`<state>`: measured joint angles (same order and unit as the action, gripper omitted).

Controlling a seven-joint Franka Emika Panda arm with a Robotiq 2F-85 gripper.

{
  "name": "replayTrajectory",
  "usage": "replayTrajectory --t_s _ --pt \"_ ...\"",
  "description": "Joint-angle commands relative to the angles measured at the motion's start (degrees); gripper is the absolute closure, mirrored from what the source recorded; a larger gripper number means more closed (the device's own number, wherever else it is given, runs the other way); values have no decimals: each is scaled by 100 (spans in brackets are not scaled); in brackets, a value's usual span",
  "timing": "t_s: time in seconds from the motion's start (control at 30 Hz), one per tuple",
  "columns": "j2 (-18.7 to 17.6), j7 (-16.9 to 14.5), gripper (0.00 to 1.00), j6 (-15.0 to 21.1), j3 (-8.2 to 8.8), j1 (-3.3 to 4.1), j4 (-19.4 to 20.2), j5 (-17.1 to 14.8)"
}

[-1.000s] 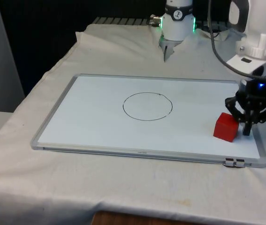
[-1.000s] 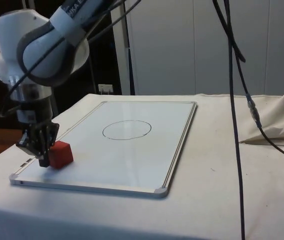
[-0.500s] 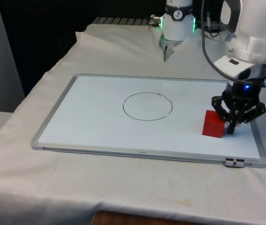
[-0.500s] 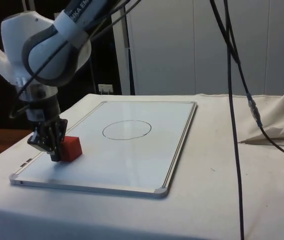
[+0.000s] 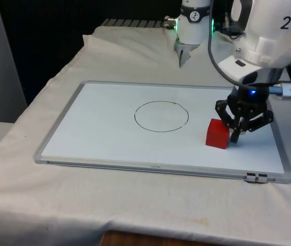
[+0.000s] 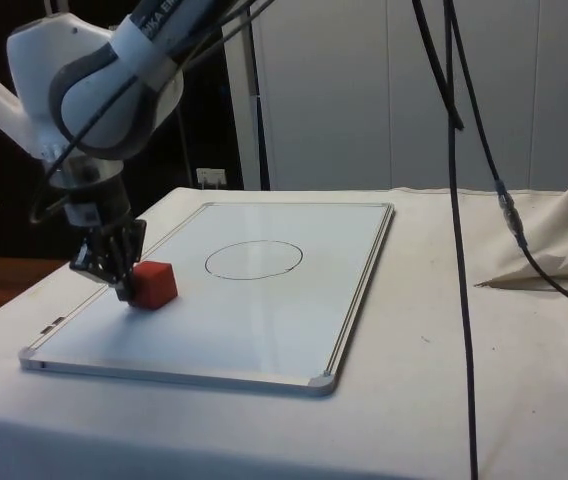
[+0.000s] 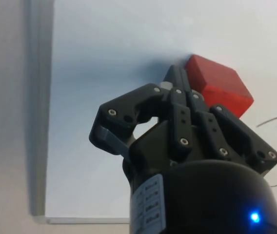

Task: Push the cube into the marked area.

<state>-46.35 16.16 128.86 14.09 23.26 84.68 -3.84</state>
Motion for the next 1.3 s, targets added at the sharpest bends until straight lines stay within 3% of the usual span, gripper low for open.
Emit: replayTrajectory --t_s 0.0,0.1,0.47,0.63,0.73,0.77,0.97,1.0,1.27 --pt "0 0 100 -17 23 0 0 11" --pt "17 40 100 -57 138 17 34 92" --pt "-6 80 100 -132 275 6 74 212" --pt "-17 212 100 -229 384 34 103 407" --pt "-17 189 100 -195 350 6 103 390" --pt "-23 321 100 -269 413 40 92 487" --pt "-29 596 100 -332 435 23 86 693" --pt "-17 556 100 -304 390 6 97 665" --pt "-46 716 100 -344 498 0 69 842"
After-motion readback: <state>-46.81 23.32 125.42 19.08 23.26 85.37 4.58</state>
